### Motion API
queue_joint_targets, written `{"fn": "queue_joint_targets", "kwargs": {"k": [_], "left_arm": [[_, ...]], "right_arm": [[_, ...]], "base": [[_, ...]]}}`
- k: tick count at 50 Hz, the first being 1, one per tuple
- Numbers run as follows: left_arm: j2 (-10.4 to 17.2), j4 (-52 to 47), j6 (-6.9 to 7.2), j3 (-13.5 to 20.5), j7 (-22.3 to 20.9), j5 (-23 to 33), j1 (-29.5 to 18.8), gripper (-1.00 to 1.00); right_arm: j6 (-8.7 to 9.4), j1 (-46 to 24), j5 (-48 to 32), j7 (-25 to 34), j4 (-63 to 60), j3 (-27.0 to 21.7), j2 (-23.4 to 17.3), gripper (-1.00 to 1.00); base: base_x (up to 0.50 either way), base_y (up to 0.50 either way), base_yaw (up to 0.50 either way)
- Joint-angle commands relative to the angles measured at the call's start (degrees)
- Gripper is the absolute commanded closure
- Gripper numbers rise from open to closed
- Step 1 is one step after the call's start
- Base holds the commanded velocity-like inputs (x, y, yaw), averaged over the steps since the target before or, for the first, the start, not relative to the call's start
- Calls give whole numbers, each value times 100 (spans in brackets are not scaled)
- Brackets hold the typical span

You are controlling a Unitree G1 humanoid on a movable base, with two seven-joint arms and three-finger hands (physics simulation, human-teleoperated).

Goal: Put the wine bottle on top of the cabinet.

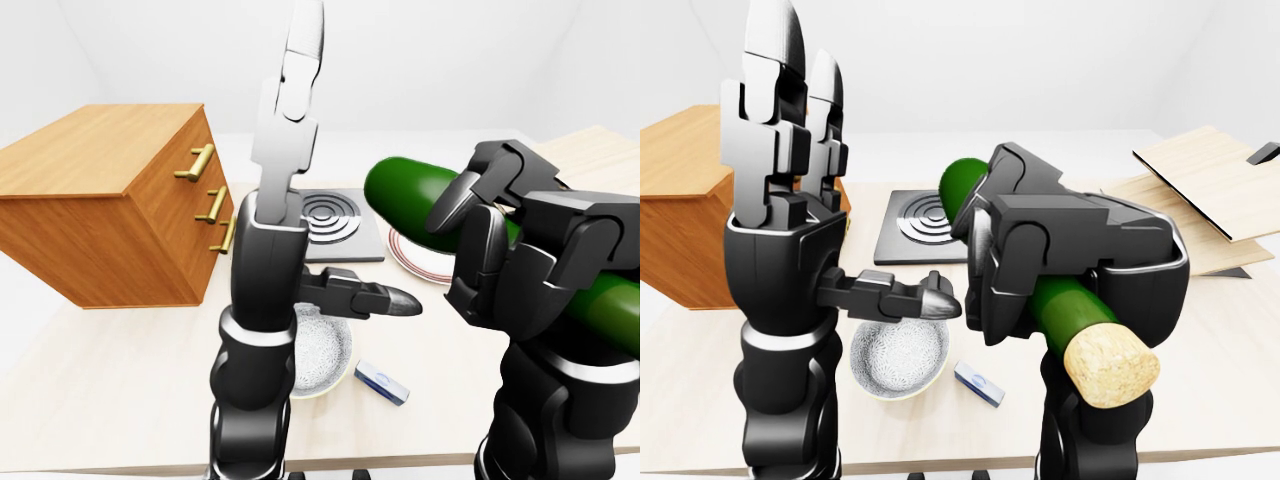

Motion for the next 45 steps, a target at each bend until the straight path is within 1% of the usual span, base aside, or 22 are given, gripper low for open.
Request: {"fn": "queue_joint_targets", "kwargs": {"k": [1,8,17,20,23,26,30,33,38,45], "left_arm": [[-220,124,0,-143,-92,351,-121,-100],[-345,291,0,-230,-68,474,-141,-100],[-424,486,0,-251,-11,483,-105,-100],[-465,547,0,-308,30,497,-89,-100],[-483,679,0,-276,81,447,-72,-100],[-520,697,0,-386,123,480,-29,-100],[-578,681,0,-403,77,556,-121,-100],[-590,688,0,-449,86,583,-72,-100],[-673,650,0,-489,31,667,-149,-100],[-720,798,0,-470,62,659,-167,-100]], "right_arm": [[0,3,27,-544,-53,81,10,100],[0,-45,24,-566,-37,123,34,100],[0,-18,28,-560,-84,100,27,100],[0,24,28,-578,-83,135,39,100],[0,41,27,-578,-96,143,38,100],[0,83,41,-572,-59,131,46,100],[0,77,47,-581,-47,143,53,100],[0,32,34,-594,-18,187,54,100],[0,-41,13,-586,-27,209,58,100],[0,-79,-5,-566,-36,195,51,100]], "base": [[0,0,0],[0,0,0],[0,0,0],[0,0,0],[0,0,0],[0,0,0],[0,0,0],[0,0,0],[0,0,0],[0,0,0]]}}
